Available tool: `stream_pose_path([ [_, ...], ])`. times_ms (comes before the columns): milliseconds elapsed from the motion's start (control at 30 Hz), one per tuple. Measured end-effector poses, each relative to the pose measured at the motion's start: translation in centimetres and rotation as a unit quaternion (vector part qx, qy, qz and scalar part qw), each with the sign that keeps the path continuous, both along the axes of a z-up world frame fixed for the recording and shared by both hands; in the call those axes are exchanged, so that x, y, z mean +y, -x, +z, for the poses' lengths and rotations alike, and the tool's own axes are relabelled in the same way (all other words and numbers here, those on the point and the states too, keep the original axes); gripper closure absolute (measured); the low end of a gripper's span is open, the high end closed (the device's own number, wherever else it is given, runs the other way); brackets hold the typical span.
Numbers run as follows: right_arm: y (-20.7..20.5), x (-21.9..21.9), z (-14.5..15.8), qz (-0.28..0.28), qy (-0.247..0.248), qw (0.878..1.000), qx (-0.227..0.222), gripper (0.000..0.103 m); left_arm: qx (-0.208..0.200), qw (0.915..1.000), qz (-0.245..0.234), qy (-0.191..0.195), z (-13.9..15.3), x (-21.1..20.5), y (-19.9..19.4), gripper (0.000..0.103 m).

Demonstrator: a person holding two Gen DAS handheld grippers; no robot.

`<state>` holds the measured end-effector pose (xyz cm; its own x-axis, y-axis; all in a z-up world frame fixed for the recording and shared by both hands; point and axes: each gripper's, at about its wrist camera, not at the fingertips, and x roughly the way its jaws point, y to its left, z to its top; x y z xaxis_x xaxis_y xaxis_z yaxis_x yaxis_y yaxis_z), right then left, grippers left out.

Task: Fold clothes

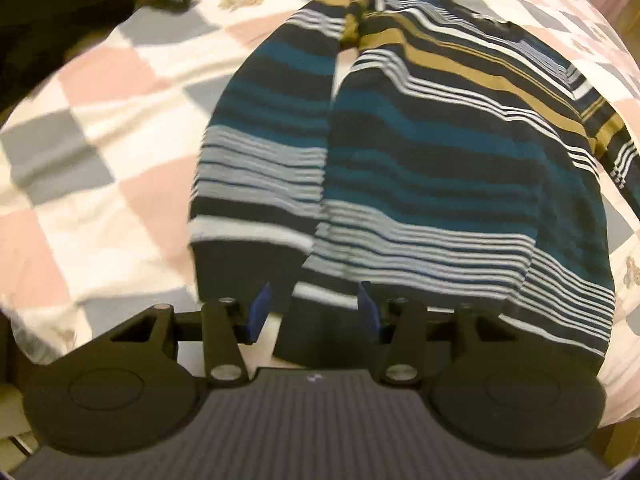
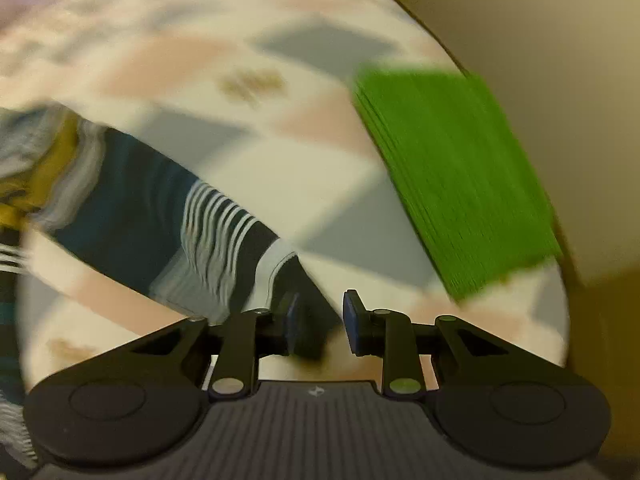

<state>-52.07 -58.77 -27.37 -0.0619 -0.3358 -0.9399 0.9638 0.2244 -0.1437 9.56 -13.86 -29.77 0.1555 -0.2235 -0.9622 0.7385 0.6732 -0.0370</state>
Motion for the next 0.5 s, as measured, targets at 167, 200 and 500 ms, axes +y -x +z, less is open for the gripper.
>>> stream_pose_path([
  [167,-4.7,8.0,-2.7,-0.015,-0.016,0.997,-0.069,0.041,-0.009,0.9986,0.052,0.010,-0.7,2.2,-2.3,0.046],
  [200,-5.9,9.6,-3.3,-0.015,-0.031,0.995,-0.091,0.041,-0.012,0.9981,0.058,0.012,-0.9,2.5,-2.8,0.046],
  [500,-18.4,19.8,-5.6,0.038,-0.130,0.981,-0.141,0.032,-0.045,0.9878,-0.139,-0.056,-6.8,0.1,-2.4,0.042],
])
